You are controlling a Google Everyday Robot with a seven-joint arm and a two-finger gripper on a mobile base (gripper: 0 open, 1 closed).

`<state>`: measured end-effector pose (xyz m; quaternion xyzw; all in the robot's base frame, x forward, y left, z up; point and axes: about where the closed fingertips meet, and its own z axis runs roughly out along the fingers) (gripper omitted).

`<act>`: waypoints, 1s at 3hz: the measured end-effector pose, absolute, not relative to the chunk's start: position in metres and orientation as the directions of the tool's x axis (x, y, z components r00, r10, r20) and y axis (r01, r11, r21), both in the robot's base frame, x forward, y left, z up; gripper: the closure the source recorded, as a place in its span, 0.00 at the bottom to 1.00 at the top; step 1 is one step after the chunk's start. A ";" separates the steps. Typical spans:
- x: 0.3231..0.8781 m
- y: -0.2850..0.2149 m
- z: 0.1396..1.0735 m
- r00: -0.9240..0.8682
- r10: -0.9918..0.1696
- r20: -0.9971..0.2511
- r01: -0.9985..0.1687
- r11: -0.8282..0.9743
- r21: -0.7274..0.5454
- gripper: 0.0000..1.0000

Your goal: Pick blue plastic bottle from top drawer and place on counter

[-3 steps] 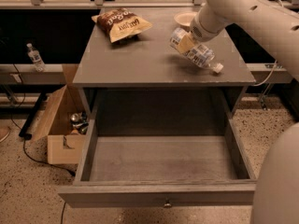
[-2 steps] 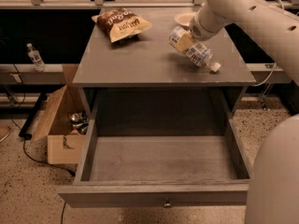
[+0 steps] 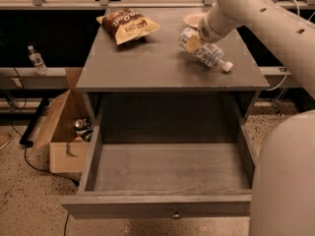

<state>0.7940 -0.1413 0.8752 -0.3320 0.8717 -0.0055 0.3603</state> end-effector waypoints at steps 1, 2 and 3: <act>0.794 -0.141 0.875 -0.520 -0.582 -0.625 -0.575 0.780 -0.249 0.00; 0.787 -0.149 0.885 -0.526 -0.587 -0.616 -0.556 0.785 -0.274 0.00; 0.764 -0.185 0.912 -0.549 -0.563 -0.617 -0.485 0.816 -0.313 0.00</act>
Offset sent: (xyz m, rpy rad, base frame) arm -0.0171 -0.0198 0.0281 -0.0562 -0.0329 -0.0539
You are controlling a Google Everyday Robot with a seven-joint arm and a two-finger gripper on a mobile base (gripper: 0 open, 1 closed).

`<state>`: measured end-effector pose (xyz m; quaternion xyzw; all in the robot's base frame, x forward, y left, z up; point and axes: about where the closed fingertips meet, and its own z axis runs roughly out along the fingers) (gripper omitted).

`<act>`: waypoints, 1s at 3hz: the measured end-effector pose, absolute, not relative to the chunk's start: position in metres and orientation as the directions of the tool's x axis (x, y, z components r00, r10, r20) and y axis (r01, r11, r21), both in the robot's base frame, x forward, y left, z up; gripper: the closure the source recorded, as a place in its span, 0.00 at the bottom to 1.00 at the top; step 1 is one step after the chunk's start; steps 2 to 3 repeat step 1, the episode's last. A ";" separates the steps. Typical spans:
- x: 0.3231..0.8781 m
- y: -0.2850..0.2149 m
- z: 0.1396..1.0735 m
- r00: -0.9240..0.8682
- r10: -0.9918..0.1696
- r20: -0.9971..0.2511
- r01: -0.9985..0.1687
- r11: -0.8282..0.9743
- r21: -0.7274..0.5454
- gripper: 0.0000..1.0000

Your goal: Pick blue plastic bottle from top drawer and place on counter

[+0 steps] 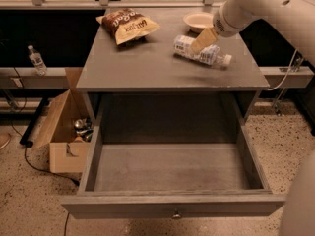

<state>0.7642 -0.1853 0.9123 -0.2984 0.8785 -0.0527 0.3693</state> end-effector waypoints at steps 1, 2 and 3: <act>0.746 -0.214 0.935 -0.562 -0.545 -0.622 -0.444 0.833 -0.330 0.00; 0.746 -0.214 0.935 -0.562 -0.545 -0.622 -0.444 0.833 -0.330 0.00; 0.746 -0.214 0.935 -0.562 -0.545 -0.622 -0.444 0.833 -0.330 0.00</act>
Offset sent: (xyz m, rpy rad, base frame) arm 0.0000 0.0000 0.0000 0.0000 0.0000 0.0000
